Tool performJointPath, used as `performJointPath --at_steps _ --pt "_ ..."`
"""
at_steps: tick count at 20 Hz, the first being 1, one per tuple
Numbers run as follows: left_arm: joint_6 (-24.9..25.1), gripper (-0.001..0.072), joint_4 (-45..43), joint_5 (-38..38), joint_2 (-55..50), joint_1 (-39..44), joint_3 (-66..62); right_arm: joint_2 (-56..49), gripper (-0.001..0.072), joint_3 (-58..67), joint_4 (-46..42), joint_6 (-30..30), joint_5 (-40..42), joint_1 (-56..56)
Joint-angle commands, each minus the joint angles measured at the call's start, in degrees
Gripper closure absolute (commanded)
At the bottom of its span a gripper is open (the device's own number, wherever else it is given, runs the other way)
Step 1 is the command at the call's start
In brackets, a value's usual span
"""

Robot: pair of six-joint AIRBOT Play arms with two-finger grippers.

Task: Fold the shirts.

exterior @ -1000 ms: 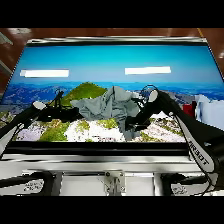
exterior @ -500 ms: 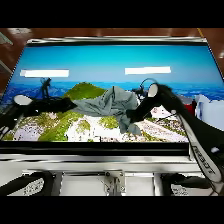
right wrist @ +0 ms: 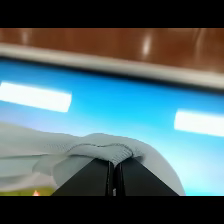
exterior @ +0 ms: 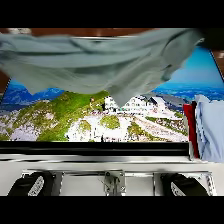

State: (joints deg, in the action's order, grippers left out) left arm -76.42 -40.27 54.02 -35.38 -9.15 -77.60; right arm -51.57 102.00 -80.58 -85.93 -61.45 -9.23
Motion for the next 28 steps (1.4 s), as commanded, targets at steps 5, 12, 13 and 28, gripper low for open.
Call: performJointPath --at_steps 5,12,13,28 --pt "-17.99 0.0667 -17.35 14.03 11.98 -0.66 -5.22 7.63 0.0655 8.87 -0.94 -0.87 2.29 0.55" --pt "-18.43 0.0667 -18.93 19.98 11.43 -0.66 12.46 -5.55 0.0655 8.81 -0.57 -0.87 -17.22 0.55" --pt "-18.4 0.0667 -18.97 19.96 11.13 -0.66 16.31 -9.33 0.0655 8.81 -0.55 -0.92 -21.18 0.55" --pt "-18.34 0.0666 -9.49 -21.92 -23.21 -0.46 36.61 -53.35 0.0654 8.81 13.73 -10.12 -8.5 0.11"
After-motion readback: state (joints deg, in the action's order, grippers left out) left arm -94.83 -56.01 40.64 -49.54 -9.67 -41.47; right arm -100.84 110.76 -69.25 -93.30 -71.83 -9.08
